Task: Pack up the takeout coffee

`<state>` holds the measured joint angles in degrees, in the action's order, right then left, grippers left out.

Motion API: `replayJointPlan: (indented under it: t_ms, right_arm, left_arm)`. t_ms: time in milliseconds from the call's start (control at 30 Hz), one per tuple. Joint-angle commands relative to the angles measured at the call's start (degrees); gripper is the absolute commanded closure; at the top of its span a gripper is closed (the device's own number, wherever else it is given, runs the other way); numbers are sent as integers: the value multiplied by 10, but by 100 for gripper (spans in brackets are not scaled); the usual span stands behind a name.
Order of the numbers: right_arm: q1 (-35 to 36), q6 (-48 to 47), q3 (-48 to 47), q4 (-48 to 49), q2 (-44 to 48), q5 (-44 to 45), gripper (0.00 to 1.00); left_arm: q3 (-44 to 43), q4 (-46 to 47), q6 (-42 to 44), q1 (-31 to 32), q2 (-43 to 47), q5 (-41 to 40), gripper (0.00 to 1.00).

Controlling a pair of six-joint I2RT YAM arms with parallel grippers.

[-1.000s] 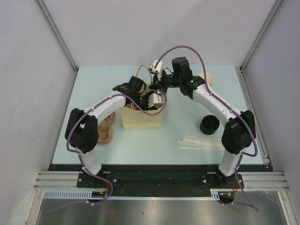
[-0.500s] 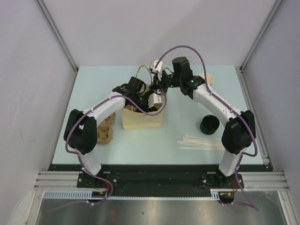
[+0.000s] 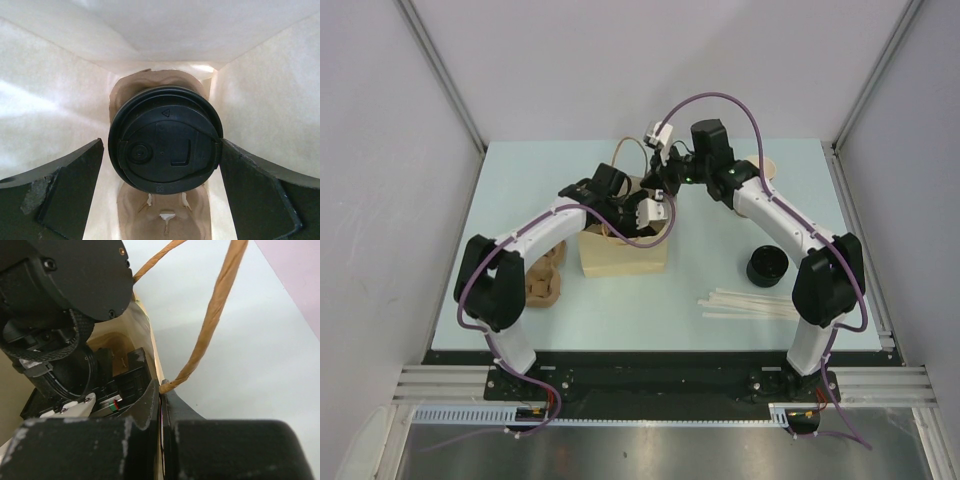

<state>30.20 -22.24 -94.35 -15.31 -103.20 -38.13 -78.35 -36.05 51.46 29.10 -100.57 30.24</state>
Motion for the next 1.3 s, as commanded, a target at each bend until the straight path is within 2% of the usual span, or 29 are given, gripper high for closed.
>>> replayJointPlan:
  t_ms: [0, 433, 800, 1267]
  right_arm:
    - [2, 12, -13, 7, -7, 19, 100]
    - [10, -10, -4, 12, -8, 73, 100]
    - [11, -30, -2, 3, -8, 57, 100]
    - [14, -43, 2, -2, -2, 49, 100]
  left_arm:
    - [8, 15, 13, 0, 25, -23, 0]
    - [25, 19, 20, 1, 55, -22, 0]
    - [33, 27, 14, 1, 86, -13, 1]
    - [-28, -38, -8, -11, 84, 37, 0]
